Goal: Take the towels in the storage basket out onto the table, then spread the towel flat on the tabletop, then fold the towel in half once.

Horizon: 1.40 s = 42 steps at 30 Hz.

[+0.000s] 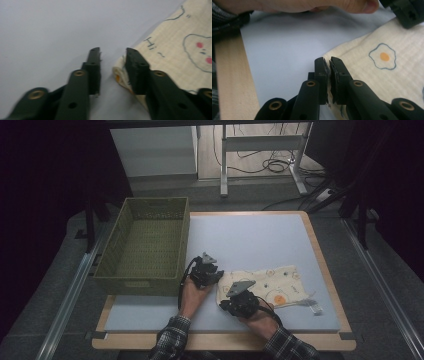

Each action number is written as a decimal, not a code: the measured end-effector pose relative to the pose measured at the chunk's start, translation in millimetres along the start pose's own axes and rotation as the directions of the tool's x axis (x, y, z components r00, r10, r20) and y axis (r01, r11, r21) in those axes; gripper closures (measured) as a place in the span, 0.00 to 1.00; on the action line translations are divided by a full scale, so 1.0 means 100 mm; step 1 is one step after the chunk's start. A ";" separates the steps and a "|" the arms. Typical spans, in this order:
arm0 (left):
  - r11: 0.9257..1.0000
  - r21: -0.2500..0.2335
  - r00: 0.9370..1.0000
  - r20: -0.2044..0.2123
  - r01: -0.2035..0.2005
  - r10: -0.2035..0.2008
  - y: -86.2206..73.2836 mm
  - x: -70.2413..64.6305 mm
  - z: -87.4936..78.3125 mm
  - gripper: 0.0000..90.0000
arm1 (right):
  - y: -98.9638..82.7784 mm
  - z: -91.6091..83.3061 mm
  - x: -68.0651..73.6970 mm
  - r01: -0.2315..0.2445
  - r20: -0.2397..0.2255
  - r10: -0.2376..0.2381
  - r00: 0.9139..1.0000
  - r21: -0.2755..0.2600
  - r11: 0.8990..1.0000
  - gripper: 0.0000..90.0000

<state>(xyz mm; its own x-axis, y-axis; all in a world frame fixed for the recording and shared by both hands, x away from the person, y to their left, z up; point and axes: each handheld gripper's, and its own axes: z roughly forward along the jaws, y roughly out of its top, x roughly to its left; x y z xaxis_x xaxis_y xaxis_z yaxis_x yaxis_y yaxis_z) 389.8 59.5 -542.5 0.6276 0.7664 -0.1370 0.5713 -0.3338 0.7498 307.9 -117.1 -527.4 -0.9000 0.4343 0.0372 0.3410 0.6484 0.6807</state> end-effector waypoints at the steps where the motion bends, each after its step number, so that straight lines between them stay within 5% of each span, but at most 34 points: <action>1: 1.000 0.002 1.000 0.026 0.010 -0.010 0.00 0.00 0.00 0.86 | 0.00 -0.01 -0.01 -0.011 -0.012 0.011 1.000 -0.003 1.000 0.94; 2: 1.000 0.004 0.999 0.038 0.018 -0.018 0.01 -0.01 0.01 0.95 | -0.01 -0.01 -0.02 -0.015 -0.020 0.015 1.000 -0.004 1.000 0.94; 6: 1.000 0.025 0.999 0.037 0.012 -0.013 0.06 -0.04 0.00 0.96 | 0.01 -0.10 -0.01 -0.013 -0.021 0.012 1.000 -0.028 1.000 0.94; 15: 0.998 -0.043 0.998 0.031 -0.052 0.053 0.23 -0.21 -0.08 0.96 | 0.00 -0.33 -0.08 -0.047 -0.039 0.043 0.998 -0.087 0.995 0.94; 32: 0.988 -0.087 0.989 0.054 -0.131 0.136 0.51 -0.45 -0.03 0.96 | -0.21 -0.78 -0.26 -0.068 0.034 0.073 0.997 -0.128 0.989 0.94; 42: 0.978 -0.110 0.979 0.089 -0.175 0.185 0.68 -0.63 0.11 0.96 | -0.35 -1.00 -0.34 -0.088 0.070 0.099 0.993 -0.150 0.985 0.94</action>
<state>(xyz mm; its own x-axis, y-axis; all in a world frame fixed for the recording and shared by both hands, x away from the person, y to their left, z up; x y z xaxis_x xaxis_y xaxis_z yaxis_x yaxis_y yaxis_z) 394.8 -17.7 -490.5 0.7670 0.6395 -0.0527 0.3906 -0.4002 0.8290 299.2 -217.2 -479.0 -0.8405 0.5393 0.0531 0.3740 0.5065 0.7769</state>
